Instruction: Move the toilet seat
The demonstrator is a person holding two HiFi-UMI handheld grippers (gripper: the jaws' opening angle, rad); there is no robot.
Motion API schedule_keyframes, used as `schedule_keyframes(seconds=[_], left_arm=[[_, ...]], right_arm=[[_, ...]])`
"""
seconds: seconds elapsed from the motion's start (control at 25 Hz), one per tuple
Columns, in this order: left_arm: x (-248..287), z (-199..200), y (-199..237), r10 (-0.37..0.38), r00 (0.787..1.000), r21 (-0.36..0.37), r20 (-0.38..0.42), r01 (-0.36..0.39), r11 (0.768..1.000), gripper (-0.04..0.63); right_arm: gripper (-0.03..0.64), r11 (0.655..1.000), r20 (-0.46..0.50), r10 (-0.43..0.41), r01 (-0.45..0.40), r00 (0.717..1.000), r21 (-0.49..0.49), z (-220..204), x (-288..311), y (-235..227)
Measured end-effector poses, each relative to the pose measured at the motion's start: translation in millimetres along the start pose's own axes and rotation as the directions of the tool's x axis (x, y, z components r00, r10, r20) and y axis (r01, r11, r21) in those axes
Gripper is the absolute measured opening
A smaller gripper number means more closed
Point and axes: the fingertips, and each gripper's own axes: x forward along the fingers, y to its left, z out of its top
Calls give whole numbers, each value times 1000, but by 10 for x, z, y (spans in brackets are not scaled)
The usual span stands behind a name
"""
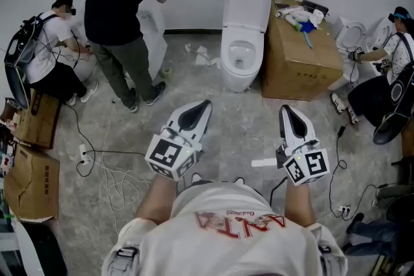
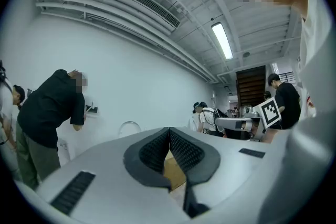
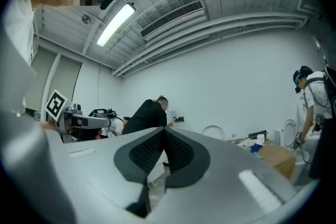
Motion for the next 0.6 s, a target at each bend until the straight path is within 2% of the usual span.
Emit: schedule_keyframes(seconds=[0.4, 0.6], left_arm=[[8, -42, 50, 1, 1000, -5, -13, -1, 1000, 9], [-99, -48, 232, -1, 1000, 1, -19, 1, 1000, 9]], right_arm=[[3, 999, 24, 1, -2, 1000, 47, -5, 43, -34], [3, 998, 16, 3, -4, 1000, 56, -73, 204, 130]])
